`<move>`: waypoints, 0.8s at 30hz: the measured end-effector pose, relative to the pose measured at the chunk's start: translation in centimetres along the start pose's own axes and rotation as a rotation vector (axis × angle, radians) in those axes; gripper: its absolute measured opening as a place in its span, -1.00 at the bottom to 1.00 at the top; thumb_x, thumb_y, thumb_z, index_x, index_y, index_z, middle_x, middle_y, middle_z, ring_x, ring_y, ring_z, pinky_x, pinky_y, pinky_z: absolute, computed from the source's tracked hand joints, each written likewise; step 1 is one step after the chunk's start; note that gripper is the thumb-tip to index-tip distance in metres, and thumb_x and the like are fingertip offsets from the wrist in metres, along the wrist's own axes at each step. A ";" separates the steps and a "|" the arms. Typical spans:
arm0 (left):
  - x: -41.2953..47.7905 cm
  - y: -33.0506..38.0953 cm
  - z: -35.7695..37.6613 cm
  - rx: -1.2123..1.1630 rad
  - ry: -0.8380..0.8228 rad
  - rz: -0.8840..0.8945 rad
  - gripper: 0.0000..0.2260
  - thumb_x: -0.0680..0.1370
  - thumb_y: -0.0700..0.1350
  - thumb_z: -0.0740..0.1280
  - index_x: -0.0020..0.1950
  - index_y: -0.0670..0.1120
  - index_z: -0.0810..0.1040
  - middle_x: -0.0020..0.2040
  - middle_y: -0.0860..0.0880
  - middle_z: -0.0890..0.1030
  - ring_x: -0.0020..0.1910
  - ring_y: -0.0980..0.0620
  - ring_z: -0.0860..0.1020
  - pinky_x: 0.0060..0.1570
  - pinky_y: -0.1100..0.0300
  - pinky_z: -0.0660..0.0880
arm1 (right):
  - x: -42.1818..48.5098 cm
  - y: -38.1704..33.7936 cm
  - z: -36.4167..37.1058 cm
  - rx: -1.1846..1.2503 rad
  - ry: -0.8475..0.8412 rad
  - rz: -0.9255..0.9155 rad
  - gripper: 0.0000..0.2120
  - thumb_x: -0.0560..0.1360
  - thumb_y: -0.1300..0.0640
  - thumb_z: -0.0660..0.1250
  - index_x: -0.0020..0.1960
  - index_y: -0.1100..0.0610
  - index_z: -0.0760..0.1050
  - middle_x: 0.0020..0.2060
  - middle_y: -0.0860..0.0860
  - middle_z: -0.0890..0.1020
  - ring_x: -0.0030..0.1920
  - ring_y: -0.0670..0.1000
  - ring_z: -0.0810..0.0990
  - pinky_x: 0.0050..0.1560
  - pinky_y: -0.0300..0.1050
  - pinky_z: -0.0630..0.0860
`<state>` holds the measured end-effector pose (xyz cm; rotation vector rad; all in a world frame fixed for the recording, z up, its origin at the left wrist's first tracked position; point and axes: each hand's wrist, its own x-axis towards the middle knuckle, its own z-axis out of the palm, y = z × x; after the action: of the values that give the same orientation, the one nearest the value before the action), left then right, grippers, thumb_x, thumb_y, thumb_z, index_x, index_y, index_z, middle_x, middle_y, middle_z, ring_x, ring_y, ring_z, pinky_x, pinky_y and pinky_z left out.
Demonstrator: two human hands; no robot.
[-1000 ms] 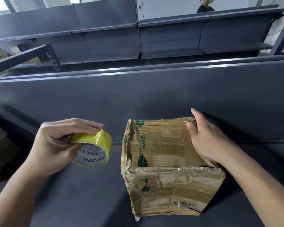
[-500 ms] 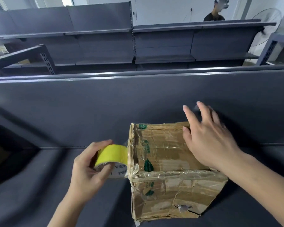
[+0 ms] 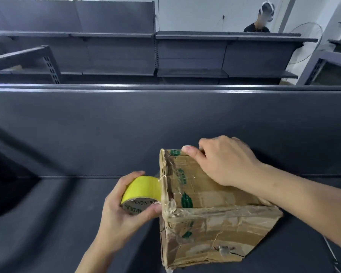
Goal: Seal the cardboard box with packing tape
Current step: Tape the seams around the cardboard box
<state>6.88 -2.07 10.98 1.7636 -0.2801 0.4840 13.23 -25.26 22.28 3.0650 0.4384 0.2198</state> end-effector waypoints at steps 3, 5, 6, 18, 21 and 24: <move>-0.1 -0.1 0.2 0.027 0.006 0.018 -0.34 0.29 0.45 0.51 0.25 0.12 0.56 0.17 0.21 0.63 0.10 0.16 0.64 0.04 0.41 0.51 | 0.2 -0.5 0.7 0.015 0.047 -0.021 -0.35 0.52 -0.48 -0.26 -0.23 0.01 0.31 -0.34 -0.05 0.55 -0.29 0.07 0.55 -0.01 0.06 0.52; -0.2 -0.2 0.4 0.034 0.011 0.030 -0.37 0.29 0.45 0.51 0.26 0.20 0.55 0.19 0.21 0.63 0.13 0.14 0.63 0.06 0.41 0.50 | -0.1 -0.6 0.5 0.028 0.026 -0.074 -0.36 0.54 -0.45 -0.23 -0.20 0.02 0.36 -0.31 -0.07 0.56 -0.25 0.07 0.56 -0.05 0.05 0.52; -0.3 -0.3 0.5 0.031 0.019 0.032 -0.38 0.30 0.45 0.51 0.26 0.22 0.54 0.20 0.21 0.63 0.14 0.13 0.63 0.07 0.40 0.51 | 0.0 -0.7 0.3 0.009 0.022 -0.098 -0.35 0.55 -0.43 -0.23 -0.16 0.02 0.41 -0.27 -0.06 0.59 -0.19 0.07 0.59 -0.05 0.04 0.52; -2.1 -2.4 0.7 -0.117 0.108 -0.025 -0.22 0.30 0.09 0.62 0.48 0.16 0.42 0.23 0.10 0.62 0.18 0.04 0.64 0.17 0.27 0.56 | 1.3 -6.6 -1.0 0.341 -0.270 0.031 -0.26 0.48 -0.28 0.20 0.58 -0.17 0.03 0.46 -0.04 0.41 0.50 0.15 0.28 0.39 0.29 0.12; -3.3 -3.8 1.2 -0.326 0.052 -0.189 -0.44 0.39 0.04 0.58 0.37 0.03 0.55 0.23 -0.10 0.67 0.20 -0.14 0.65 0.23 -0.16 0.58 | 1.0 -6.0 -1.5 0.474 -0.185 0.046 -0.50 0.45 -0.10 0.32 0.38 -0.24 0.37 0.16 -0.20 0.57 0.31 0.05 0.47 0.34 0.20 0.22; -3.9 -3.5 2.4 -0.405 -0.102 -0.337 -0.52 0.45 0.05 0.51 0.30 -0.11 0.58 0.23 -0.11 0.69 0.25 -0.09 0.64 0.22 0.04 0.56 | 0.6 -5.1 -1.4 0.559 -0.101 0.081 -0.63 0.35 -0.11 0.38 0.15 -0.26 0.53 0.05 -0.28 0.59 0.16 -0.03 0.53 0.35 0.16 0.35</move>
<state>5.40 -3.81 5.68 1.4022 -0.1350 0.0838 12.17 -20.23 23.42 3.6199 0.4319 -0.0738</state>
